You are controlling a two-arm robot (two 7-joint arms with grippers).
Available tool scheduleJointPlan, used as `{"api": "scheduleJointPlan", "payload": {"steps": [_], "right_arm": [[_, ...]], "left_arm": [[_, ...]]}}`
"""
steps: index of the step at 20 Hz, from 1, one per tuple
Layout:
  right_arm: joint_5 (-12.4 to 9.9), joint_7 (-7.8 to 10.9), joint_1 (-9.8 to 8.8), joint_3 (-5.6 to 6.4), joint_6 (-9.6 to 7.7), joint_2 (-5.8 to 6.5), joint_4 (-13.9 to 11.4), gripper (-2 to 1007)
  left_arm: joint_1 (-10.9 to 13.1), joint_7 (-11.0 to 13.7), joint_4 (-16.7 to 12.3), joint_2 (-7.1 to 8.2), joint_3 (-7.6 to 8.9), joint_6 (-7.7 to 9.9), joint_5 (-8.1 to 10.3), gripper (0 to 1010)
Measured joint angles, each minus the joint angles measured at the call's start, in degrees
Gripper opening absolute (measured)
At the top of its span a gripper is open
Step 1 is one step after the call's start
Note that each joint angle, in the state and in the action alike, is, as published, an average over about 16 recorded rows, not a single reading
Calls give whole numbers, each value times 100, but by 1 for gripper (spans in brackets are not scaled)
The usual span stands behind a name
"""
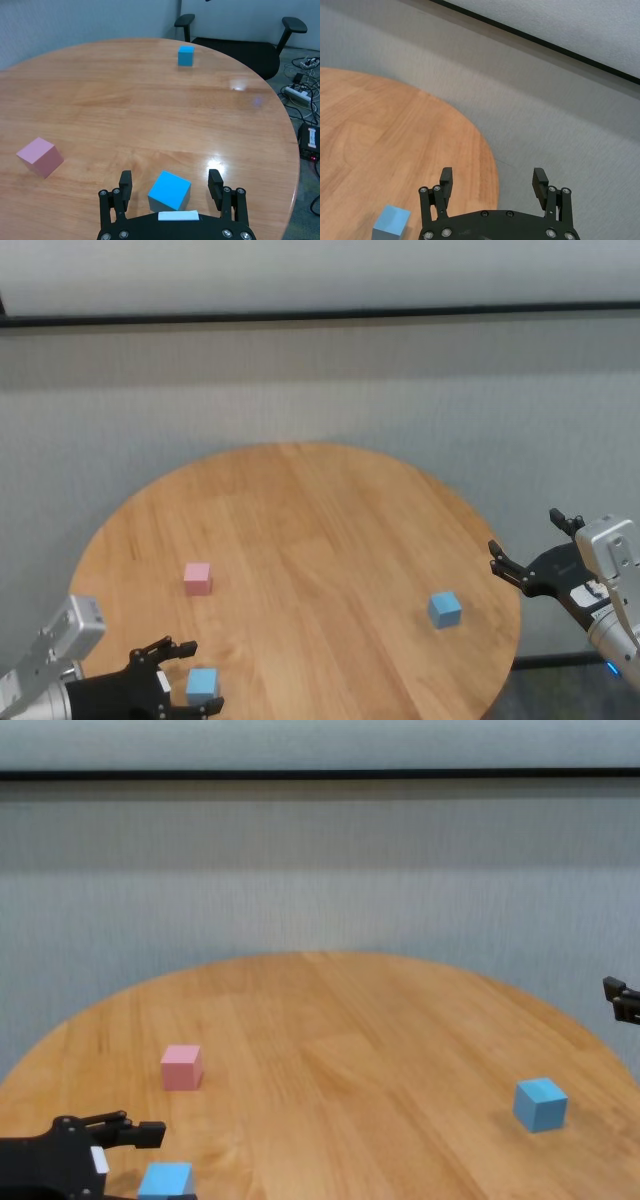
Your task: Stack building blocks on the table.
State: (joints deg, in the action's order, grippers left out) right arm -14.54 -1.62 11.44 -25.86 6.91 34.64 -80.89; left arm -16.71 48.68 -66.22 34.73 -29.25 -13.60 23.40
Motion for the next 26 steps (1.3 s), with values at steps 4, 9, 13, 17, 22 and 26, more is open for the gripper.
{"api": "scheduleJointPlan", "payload": {"steps": [4,9,13,17,22,26], "right_arm": [[0,0,0,0,0,0,0,1005],[0,0,0,0,0,0,0,1005],[0,0,0,0,0,0,0,1004],[0,0,0,0,0,0,0,1004],[0,0,0,0,0,0,0,1005],[0,0,0,0,0,0,0,1005]], "left_arm": [[-30,3,20,-15,-23,33,-21,1003],[-64,7,38,-26,-51,72,-44,1002],[-85,16,41,-26,-74,94,-62,1002],[-98,27,38,-17,-97,111,-79,1002],[-105,37,25,-4,-124,125,-98,1002],[-103,40,12,5,-142,135,-108,1002]]}}
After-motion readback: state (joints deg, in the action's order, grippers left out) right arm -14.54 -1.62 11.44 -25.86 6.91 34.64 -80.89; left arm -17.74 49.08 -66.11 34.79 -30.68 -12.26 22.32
